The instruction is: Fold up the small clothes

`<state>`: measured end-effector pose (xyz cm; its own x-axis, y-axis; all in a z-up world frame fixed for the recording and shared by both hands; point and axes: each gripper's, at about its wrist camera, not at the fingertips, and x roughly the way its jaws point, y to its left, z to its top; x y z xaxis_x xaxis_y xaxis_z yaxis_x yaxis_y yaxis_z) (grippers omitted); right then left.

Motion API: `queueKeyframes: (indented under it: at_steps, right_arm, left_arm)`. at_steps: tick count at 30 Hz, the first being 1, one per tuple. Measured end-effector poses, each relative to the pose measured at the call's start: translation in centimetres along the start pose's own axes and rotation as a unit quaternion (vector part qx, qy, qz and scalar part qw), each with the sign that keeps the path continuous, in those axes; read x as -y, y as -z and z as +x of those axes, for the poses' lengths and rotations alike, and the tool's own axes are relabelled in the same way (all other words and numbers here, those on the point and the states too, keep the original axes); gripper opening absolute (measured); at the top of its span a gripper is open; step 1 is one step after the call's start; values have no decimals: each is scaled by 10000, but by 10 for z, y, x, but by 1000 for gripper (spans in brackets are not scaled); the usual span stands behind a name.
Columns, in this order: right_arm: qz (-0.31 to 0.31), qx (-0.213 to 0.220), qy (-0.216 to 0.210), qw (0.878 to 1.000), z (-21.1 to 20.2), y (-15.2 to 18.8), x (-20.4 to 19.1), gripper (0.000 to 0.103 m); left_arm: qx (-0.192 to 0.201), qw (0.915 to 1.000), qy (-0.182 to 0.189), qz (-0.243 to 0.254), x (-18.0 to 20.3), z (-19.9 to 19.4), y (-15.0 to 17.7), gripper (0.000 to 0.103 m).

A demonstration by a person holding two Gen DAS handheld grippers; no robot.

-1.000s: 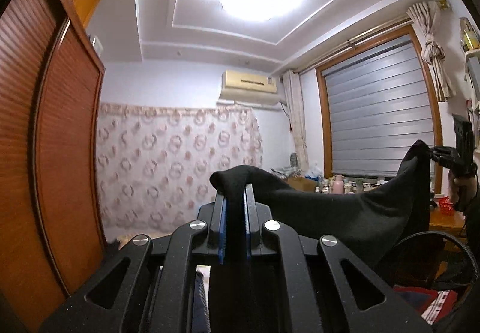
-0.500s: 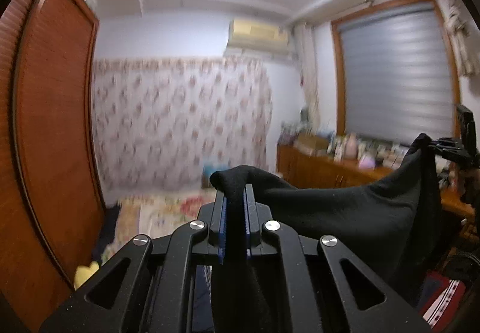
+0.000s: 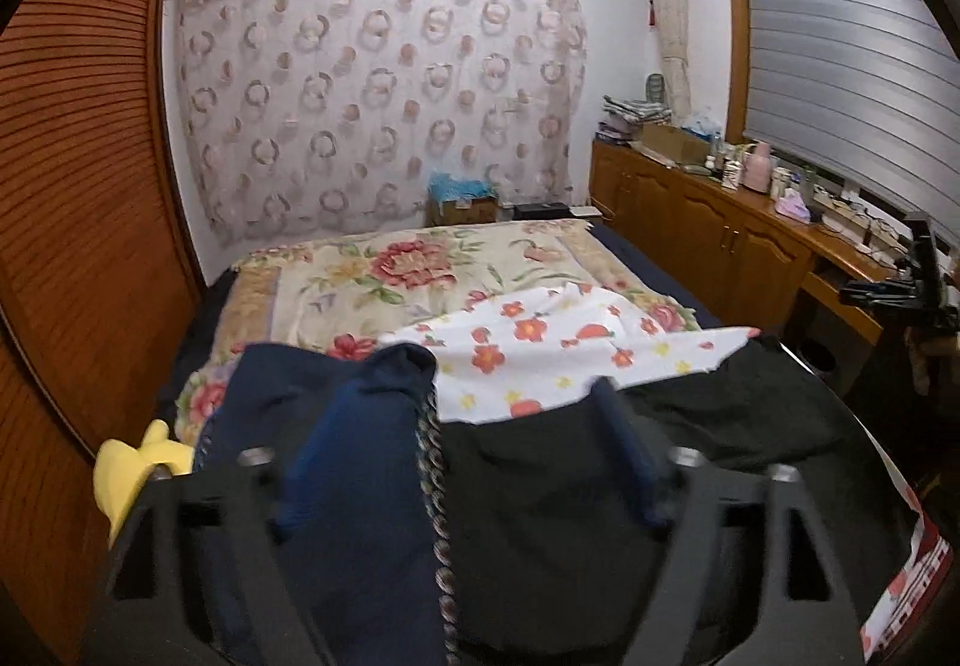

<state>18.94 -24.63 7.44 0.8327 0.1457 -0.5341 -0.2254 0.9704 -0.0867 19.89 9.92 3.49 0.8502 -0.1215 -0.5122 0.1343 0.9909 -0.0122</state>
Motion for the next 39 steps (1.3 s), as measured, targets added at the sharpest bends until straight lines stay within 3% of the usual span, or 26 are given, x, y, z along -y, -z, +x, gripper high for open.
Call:
queueKeyframes:
  at_steps: [4, 11, 17, 27, 39]
  right_arm:
    - [7, 30, -141, 9999, -6, -3, 5, 38]
    - [119, -60, -600, 9981, 3, 59, 23, 40]
    - [365, -459, -958, 9937, 15, 97, 35, 56]
    - [468, -962, -730, 9916, 23, 100, 70, 56]
    - [665, -942, -542, 9918, 40, 77, 107, 56]
  left_arm:
    - [-72, 9999, 46, 95, 11, -12, 12, 83]
    - [-295, 9993, 227, 58, 24, -22, 53, 83]
    - [-724, 9952, 658, 67, 36, -11, 98, 83]
    - [-1465, 9876, 554, 81, 51, 19, 131, 83]
    - [-1832, 9815, 402, 381, 64, 38, 154, 85]
